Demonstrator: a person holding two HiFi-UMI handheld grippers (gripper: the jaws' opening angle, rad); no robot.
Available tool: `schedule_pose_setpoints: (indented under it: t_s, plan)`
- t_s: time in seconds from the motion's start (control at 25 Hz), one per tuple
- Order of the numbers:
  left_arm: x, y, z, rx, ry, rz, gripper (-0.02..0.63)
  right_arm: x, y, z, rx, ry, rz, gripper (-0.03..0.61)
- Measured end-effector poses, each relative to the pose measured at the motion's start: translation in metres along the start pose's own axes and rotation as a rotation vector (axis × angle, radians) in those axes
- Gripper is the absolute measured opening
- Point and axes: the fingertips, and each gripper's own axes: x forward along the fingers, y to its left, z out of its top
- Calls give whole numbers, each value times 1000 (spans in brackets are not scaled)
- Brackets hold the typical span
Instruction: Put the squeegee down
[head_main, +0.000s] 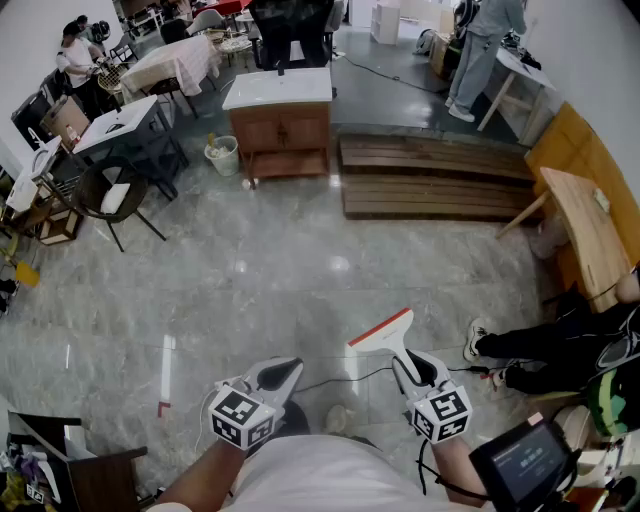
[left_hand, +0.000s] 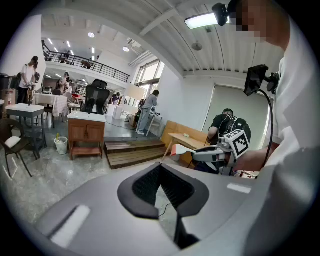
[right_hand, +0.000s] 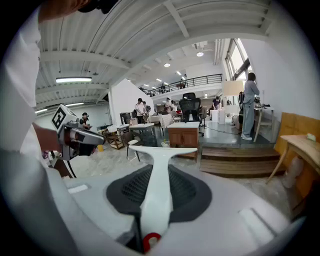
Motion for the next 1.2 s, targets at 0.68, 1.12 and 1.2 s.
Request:
schedule_pose_setpoints:
  t_s: [0.68, 1.12, 1.2]
  plan:
    - [29, 116, 26, -23, -37, 45, 8, 124, -25, 50, 11, -13, -25, 100]
    - [17, 323, 113, 22, -83, 30, 8, 332, 2, 186, -8, -33, -49, 100]
    - [12, 361, 117, 30, -72, 42, 8, 368, 8, 204, 3, -45, -53, 100]
